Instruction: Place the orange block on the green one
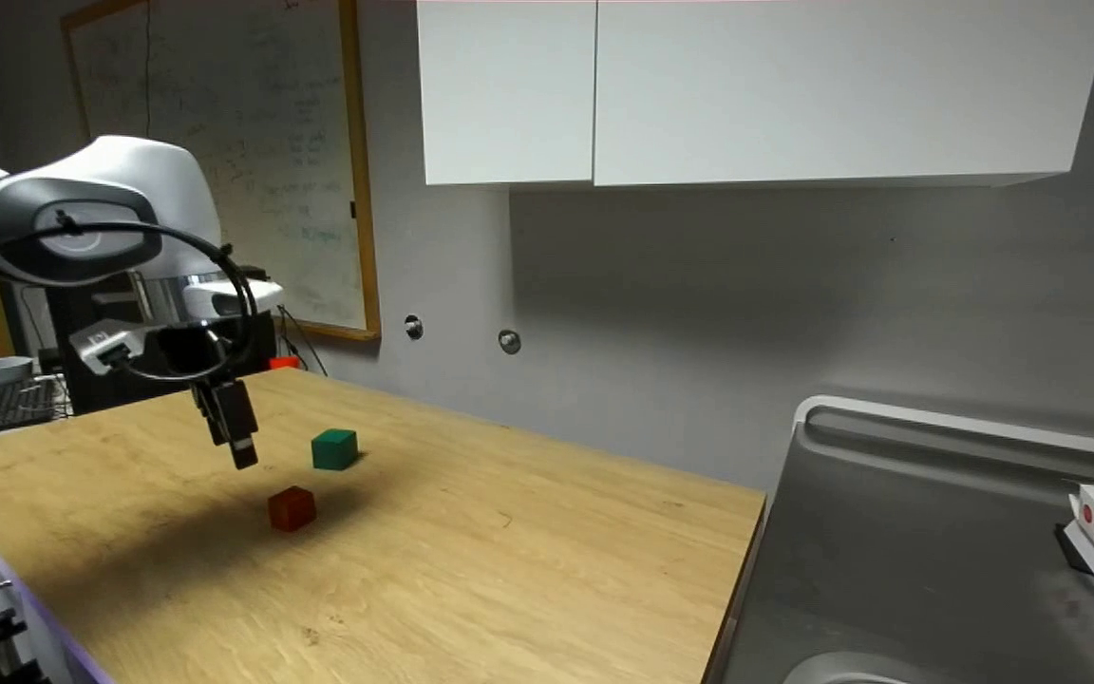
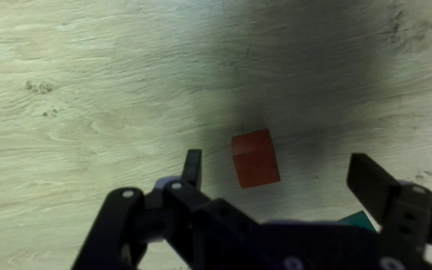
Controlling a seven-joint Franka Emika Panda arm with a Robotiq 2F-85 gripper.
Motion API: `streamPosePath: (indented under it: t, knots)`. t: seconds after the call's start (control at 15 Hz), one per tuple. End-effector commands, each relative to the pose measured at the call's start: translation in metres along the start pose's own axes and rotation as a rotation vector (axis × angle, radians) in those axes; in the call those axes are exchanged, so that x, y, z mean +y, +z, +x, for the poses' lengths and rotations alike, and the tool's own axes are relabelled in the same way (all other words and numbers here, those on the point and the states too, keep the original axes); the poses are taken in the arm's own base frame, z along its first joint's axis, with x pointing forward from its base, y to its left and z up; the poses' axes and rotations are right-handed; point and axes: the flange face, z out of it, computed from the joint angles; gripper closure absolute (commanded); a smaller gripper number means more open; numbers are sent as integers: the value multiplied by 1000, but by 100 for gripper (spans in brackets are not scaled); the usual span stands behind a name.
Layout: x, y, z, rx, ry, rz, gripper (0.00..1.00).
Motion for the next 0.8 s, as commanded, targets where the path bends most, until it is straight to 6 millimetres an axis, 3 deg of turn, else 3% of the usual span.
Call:
streamPosePath:
  t: [0.0, 0.33, 0.6, 0.67, 0.73]
  knots:
    - [-7, 43, 23, -69, -21, 7, 0]
    - [-10, 94, 49, -151, -36, -11, 0]
    - [-2, 109, 85, -157, -30, -18, 0]
    - [2, 108, 95, -144, -29, -21, 25]
    - [4, 106, 104, -136, -25, -20, 26]
